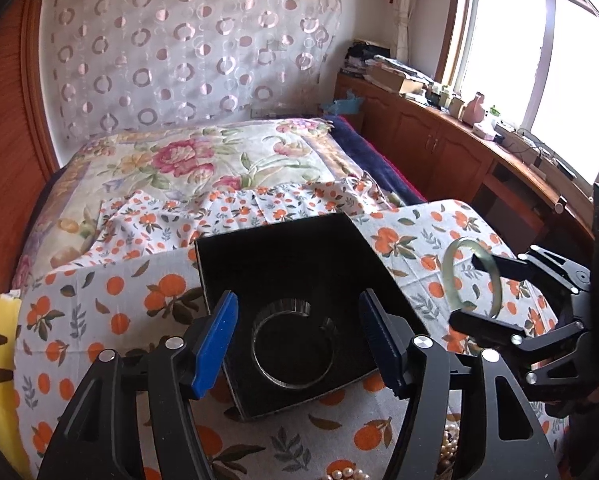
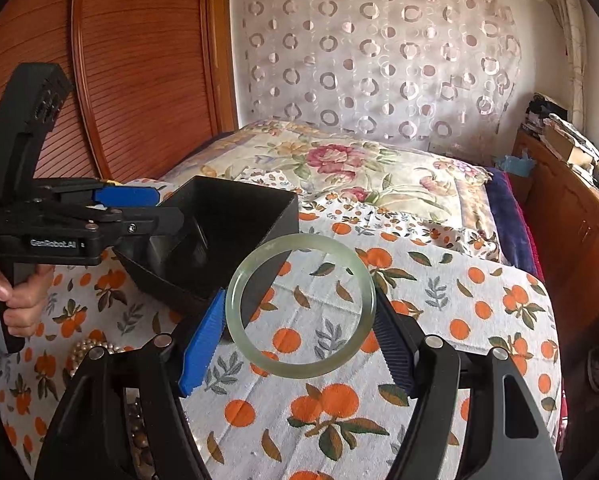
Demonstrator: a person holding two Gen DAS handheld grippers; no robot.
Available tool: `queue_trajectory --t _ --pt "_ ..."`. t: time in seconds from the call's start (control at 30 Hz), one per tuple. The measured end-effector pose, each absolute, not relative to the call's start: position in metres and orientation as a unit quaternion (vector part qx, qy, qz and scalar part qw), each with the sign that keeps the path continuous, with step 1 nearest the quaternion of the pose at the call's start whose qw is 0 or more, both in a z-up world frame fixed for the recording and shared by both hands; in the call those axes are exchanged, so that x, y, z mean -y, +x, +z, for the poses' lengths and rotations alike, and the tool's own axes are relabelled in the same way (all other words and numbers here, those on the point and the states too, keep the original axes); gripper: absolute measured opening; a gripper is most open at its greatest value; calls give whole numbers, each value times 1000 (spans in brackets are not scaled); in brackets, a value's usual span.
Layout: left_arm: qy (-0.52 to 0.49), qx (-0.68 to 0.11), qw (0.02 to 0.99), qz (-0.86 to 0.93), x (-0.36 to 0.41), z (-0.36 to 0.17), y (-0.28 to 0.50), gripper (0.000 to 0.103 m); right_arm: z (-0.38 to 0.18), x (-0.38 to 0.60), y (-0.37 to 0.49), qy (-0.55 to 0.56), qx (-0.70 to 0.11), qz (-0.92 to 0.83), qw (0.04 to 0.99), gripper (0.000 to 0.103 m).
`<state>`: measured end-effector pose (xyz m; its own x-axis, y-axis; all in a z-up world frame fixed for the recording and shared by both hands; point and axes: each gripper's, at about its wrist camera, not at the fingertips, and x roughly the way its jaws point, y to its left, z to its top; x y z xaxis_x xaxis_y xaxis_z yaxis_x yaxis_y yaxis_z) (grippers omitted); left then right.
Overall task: Organize jewelry
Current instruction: 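Carry both pieces to the black box while the left gripper releases the silver cuff inside, then lower the jade bangle into the black box and open the right gripper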
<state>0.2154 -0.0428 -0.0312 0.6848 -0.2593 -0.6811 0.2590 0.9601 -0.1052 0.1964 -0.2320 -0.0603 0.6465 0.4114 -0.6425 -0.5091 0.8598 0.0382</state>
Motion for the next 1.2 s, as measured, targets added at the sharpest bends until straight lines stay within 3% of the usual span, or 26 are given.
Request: queue_trajectory --t 0.27,1.2 --pt "-1 -349 929 -124 22 -14 202 67 -44 213 206 -101 -319 261 905 74" --pt "-31 -349 934 -74 -35 -23 159 67 -69 128 227 -149 -350 304 873 74"
